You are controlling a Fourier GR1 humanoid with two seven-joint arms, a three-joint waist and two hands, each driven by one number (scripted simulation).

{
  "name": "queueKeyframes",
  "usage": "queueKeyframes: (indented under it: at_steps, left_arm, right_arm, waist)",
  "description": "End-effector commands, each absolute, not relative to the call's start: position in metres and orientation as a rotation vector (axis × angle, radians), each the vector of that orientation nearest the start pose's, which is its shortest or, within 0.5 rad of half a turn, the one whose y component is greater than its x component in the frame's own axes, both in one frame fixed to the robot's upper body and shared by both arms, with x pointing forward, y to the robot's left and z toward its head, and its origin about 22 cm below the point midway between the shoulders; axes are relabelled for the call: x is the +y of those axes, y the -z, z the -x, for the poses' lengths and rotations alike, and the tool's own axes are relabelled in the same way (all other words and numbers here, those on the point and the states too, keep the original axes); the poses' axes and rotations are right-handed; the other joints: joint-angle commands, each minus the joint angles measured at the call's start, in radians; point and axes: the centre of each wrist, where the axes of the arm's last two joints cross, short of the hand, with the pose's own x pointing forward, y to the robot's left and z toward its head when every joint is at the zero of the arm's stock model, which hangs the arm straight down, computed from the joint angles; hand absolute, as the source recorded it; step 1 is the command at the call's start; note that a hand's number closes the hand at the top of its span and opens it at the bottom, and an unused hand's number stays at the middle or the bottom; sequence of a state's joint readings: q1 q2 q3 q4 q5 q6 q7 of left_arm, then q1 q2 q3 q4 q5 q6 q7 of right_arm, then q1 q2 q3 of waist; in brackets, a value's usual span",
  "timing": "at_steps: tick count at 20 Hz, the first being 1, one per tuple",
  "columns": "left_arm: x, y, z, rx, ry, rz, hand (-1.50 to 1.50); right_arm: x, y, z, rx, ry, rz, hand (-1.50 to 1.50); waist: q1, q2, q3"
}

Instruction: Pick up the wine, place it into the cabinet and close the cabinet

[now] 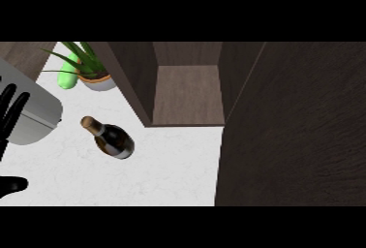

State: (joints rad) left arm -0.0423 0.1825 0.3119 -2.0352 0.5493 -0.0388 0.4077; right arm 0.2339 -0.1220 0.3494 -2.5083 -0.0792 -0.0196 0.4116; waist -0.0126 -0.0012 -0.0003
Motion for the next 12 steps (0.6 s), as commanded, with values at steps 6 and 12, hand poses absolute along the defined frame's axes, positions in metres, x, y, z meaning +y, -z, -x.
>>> queueKeyframes:
  at_steps: [6, 12]
  left_arm:
    - [0.320, -0.073, -0.243, -1.659, -0.238, 0.161, -1.50]
    - [0.331, -0.050, -0.262, -1.702, -0.262, 0.005, -1.50]
  right_arm:
    - [-0.209, -0.183, -0.093, -1.895, -0.173, -0.386, -1.50]
    - [-0.215, -0.186, -0.093, -1.897, -0.198, -0.364, -1.50]
  waist:
    - [-0.002, 0.002, 0.000]
    - [0.000, 0.002, 0.000]
